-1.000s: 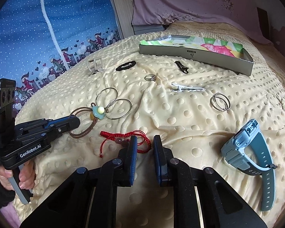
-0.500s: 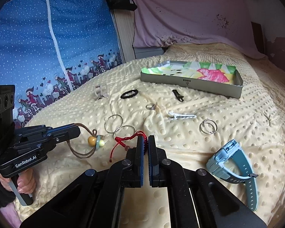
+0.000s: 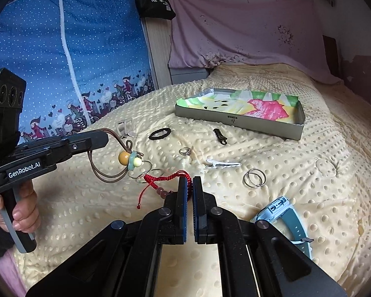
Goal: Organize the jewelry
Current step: 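Carry the hair tie in the left tool while the right tool carries the bracelet to the tray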
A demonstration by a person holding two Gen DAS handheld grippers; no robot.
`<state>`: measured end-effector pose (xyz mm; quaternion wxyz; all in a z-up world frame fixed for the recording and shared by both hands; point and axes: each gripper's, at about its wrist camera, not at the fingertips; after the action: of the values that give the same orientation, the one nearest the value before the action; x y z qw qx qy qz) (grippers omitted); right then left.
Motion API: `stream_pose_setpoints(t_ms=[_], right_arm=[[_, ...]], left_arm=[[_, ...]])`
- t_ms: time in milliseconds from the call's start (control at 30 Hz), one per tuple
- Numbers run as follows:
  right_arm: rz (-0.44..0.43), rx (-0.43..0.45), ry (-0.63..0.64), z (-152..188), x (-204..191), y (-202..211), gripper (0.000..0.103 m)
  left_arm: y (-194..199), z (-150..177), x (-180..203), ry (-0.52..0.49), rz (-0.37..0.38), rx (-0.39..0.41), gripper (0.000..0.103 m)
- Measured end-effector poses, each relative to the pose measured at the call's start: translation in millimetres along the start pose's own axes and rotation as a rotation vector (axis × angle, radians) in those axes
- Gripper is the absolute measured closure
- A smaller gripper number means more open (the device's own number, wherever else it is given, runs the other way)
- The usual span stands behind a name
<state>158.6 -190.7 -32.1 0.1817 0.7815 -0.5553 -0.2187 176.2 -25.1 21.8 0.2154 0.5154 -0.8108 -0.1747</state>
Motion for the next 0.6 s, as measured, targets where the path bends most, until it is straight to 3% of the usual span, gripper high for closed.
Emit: stream_pose_setpoints(t_ms=[300,600], right_arm=[[0.036,0.001,-0.024,-20.9,20.3,-15.7,0.099],[0.13,0.063,-0.11,-85.4,62.8,-49.3,0.099]], left_arm=[[-28.8,-5.2,-11.0,0.085,0.041,-0.017,0.1],[-84.1,-62.5,-17.5,0.081,0.061,0.024,0.1]])
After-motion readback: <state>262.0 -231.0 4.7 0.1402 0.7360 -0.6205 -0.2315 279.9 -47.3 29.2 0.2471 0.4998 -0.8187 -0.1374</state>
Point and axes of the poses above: each gripper's, at about its wrist camera, not at the fingertips, and y roughly against the way its jaws point, x to its right, z to its underside, and after that the axes turned 2 degrees about z, right-handed
